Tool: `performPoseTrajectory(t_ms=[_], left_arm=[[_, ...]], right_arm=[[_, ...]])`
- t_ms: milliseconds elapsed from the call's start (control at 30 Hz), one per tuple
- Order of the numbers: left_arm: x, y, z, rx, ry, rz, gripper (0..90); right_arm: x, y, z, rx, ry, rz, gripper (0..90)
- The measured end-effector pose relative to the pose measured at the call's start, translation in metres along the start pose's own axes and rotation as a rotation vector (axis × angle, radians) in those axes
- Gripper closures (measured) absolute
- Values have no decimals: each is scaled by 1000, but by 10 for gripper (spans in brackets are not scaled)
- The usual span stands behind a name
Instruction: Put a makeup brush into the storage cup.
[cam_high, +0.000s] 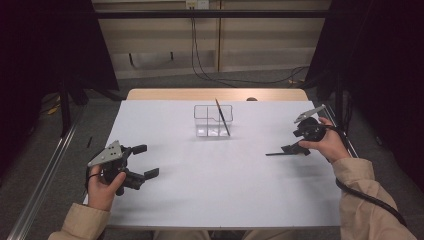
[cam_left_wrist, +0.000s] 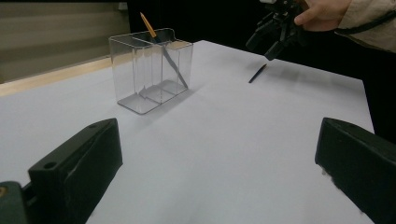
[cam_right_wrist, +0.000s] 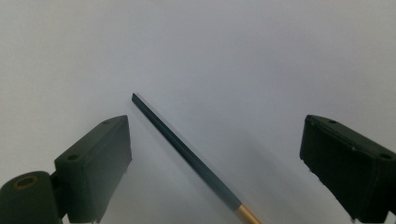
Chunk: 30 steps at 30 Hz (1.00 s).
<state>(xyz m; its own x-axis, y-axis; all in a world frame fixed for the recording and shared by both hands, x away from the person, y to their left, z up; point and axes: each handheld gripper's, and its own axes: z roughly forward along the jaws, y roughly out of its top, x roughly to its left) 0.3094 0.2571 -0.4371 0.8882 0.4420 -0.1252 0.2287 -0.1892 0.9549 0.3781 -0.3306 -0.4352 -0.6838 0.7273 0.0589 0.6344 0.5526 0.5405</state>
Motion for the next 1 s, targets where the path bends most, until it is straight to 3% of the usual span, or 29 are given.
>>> performPoseTrajectory(t_ms=[400,733,1000], left_arm=[[0,0,1,2,-4,2,6],[0,0,0,2,-3,1,6],[0,0,1,2,-4,2,6]], right_arm=[[-2,4,2,144,0,-25,153],[-1,6,8,249,20,-112,264],[0,4,10,306,34,-176,404]])
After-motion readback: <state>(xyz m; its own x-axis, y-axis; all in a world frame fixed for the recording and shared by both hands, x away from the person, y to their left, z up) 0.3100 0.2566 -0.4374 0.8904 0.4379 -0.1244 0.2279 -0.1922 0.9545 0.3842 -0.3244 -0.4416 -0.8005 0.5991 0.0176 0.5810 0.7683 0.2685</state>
